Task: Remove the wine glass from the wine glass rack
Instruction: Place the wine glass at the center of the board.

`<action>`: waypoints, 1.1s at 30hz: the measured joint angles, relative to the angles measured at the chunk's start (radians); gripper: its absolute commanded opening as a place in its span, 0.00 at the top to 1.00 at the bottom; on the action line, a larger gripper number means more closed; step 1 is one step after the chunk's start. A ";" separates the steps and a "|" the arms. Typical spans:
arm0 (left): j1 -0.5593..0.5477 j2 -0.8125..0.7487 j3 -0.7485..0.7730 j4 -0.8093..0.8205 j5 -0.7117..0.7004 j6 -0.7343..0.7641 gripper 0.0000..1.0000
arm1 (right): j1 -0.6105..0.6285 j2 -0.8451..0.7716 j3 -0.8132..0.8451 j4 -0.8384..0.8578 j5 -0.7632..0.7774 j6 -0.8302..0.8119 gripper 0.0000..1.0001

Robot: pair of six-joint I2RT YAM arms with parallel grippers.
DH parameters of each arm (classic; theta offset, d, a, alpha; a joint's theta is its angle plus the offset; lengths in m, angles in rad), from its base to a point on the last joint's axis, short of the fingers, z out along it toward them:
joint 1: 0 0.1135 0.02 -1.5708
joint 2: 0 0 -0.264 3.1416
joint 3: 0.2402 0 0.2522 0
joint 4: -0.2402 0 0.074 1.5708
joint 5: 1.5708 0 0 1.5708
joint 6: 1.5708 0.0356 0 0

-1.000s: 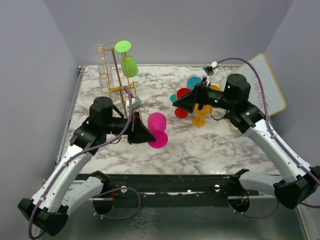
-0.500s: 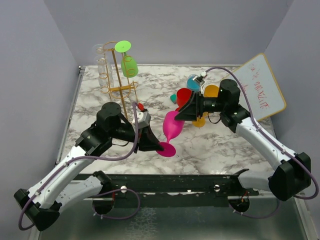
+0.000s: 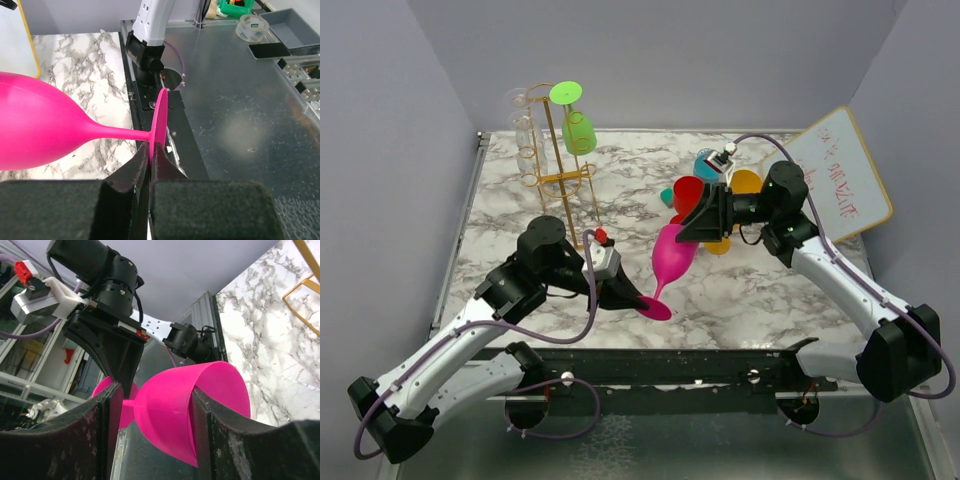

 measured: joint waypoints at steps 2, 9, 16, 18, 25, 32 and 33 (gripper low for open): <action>0.000 -0.022 -0.013 0.002 -0.002 0.016 1.00 | 0.000 0.000 -0.006 0.029 -0.014 0.029 0.46; 0.000 -0.079 -0.038 0.005 -0.015 0.036 1.00 | 0.000 0.002 -0.032 0.103 -0.026 0.094 0.65; -0.005 -0.086 -0.055 0.005 -0.025 0.047 1.00 | -0.005 0.009 -0.075 0.229 -0.036 0.197 0.76; -0.005 -0.088 -0.058 0.005 -0.026 0.050 1.00 | -0.007 0.008 -0.075 0.249 -0.042 0.210 0.81; -0.006 -0.089 -0.061 0.005 -0.034 0.050 0.88 | -0.011 0.006 -0.074 0.282 -0.055 0.259 0.99; -0.006 -0.089 -0.065 0.006 -0.069 0.050 0.72 | -0.013 -0.010 -0.074 0.305 -0.055 0.280 0.99; -0.006 -0.089 -0.065 0.005 -0.071 0.050 0.69 | -0.013 -0.013 -0.074 0.306 -0.055 0.280 1.00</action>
